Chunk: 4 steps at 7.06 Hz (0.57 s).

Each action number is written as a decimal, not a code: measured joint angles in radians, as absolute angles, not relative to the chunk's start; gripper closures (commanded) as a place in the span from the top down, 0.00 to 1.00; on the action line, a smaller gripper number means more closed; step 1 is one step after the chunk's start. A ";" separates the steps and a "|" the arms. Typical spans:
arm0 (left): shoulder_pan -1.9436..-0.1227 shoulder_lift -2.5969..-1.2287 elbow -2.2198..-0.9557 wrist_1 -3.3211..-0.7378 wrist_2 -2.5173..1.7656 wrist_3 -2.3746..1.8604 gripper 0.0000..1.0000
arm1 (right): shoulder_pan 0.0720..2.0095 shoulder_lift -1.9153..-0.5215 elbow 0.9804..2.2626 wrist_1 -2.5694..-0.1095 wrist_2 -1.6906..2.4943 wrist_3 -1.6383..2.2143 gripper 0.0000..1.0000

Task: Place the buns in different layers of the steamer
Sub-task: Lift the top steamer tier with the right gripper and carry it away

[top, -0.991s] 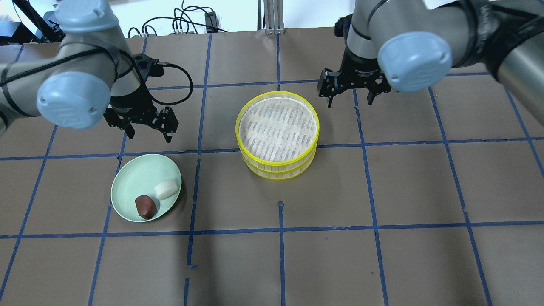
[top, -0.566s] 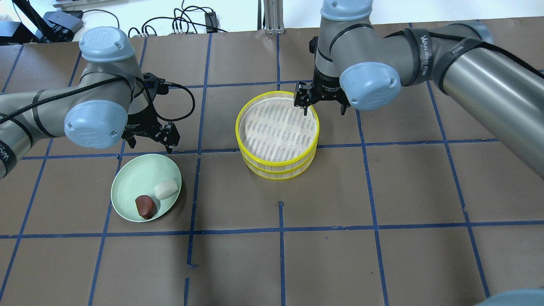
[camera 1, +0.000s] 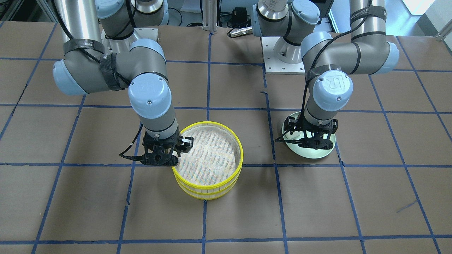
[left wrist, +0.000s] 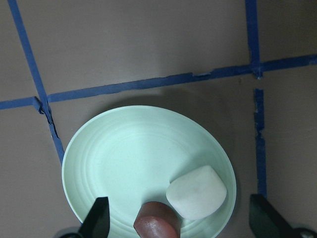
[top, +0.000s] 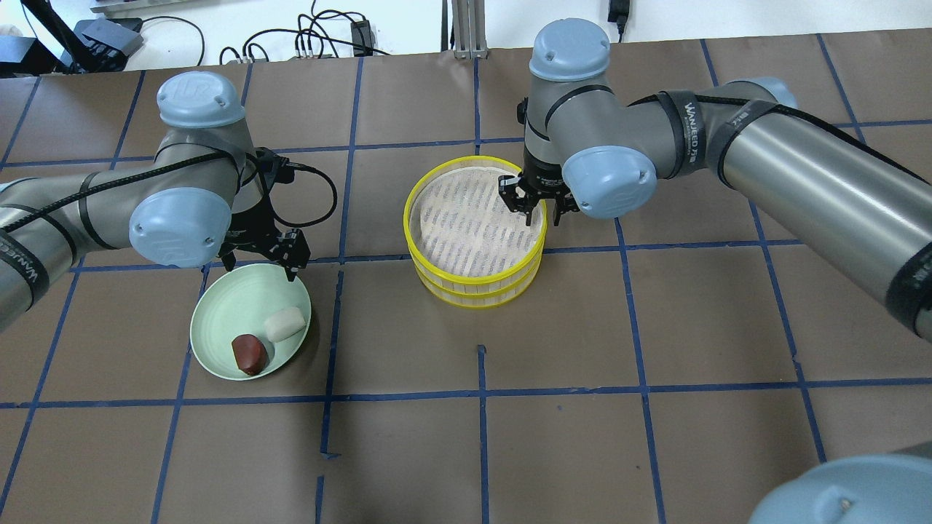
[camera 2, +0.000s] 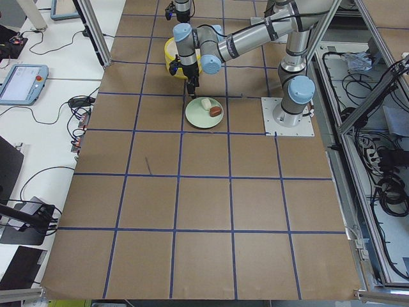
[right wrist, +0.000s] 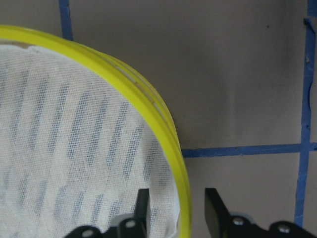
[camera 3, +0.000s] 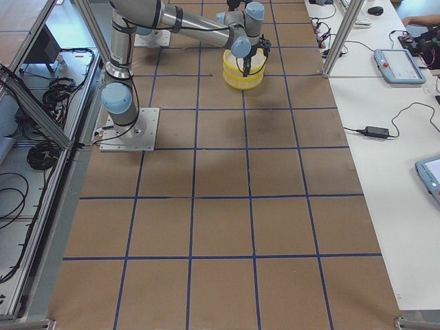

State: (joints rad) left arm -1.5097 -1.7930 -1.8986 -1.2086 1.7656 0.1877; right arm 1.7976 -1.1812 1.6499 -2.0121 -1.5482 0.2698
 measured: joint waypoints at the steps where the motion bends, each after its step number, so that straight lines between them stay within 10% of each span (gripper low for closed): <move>1: -1.510 -1.820 -1.904 -1.206 1.770 0.187 0.98 | 1.797 -1.181 1.651 -2.010 -1.547 0.271 0.08; 3: -1.510 -1.885 -1.915 -1.202 1.770 0.183 0.90 | 1.796 -1.190 1.651 -2.005 -1.546 0.266 0.06; 4: -1.511 -1.908 -1.925 -1.198 1.767 0.179 0.63 | 1.794 -1.202 1.652 -1.988 -1.548 0.264 0.05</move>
State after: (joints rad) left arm -1.5108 -1.9083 -1.9253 -1.1978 1.7670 0.1787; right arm 1.7936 -1.2019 1.6522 -1.9878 -1.5476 0.2635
